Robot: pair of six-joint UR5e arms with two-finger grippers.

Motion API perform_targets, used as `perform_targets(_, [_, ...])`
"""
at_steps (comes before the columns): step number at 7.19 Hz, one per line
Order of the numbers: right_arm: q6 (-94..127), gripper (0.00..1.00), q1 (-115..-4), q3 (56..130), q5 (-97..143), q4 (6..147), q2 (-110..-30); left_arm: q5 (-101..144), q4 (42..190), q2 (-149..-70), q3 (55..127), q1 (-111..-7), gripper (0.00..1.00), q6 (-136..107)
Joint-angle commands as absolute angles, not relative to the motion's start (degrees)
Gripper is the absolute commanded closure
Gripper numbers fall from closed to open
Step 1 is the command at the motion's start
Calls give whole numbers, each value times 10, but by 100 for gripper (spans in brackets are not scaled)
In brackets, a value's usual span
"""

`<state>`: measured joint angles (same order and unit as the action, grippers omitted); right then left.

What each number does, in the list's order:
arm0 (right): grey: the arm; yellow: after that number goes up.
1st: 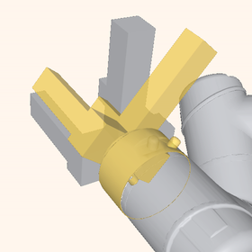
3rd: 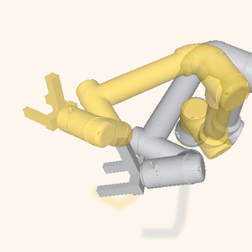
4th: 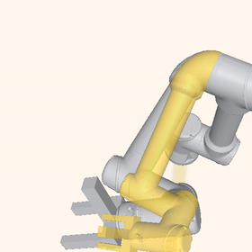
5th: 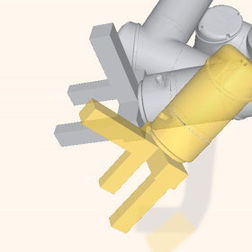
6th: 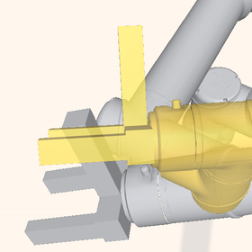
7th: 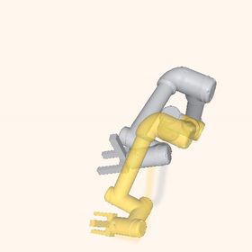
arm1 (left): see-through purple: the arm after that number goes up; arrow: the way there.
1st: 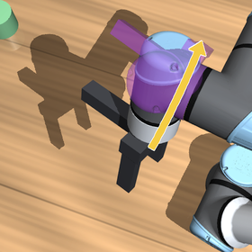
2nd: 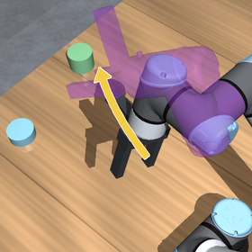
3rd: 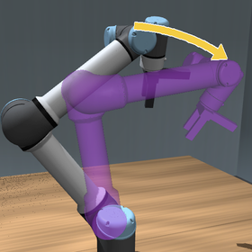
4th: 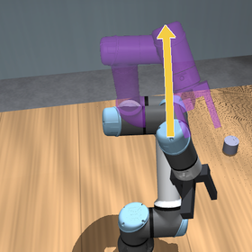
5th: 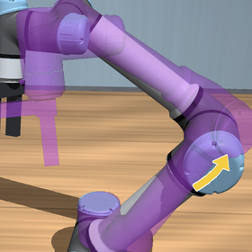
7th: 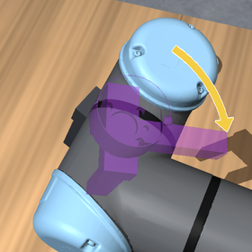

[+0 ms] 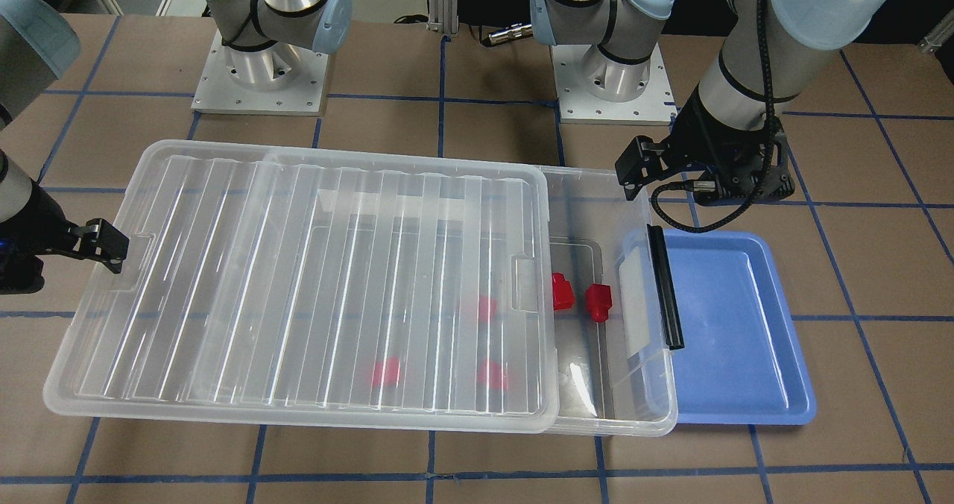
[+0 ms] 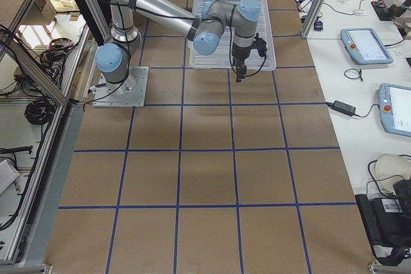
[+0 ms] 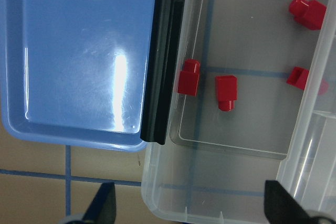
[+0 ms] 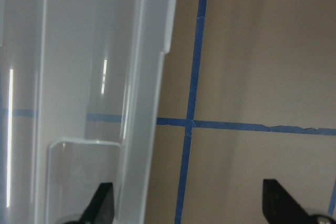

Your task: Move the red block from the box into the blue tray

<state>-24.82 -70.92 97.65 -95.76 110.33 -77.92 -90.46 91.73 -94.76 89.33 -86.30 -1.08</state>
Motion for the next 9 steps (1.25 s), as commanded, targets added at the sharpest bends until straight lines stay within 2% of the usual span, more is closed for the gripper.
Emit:
perform_targets(1, [-261, 0, -693, 976, -958, 1103, -780, -904, 915, -959, 895, -872, 0, -3])
perform_targets(4, [-283, 0, -667, 976, -958, 1102, -780, -904, 895, -974, 896, -883, 0, -3])
perform_targets(9, [-329, 0, -648, 976, -958, 1104, -779, -903, 835, -981, 942, -902, 0, -4])
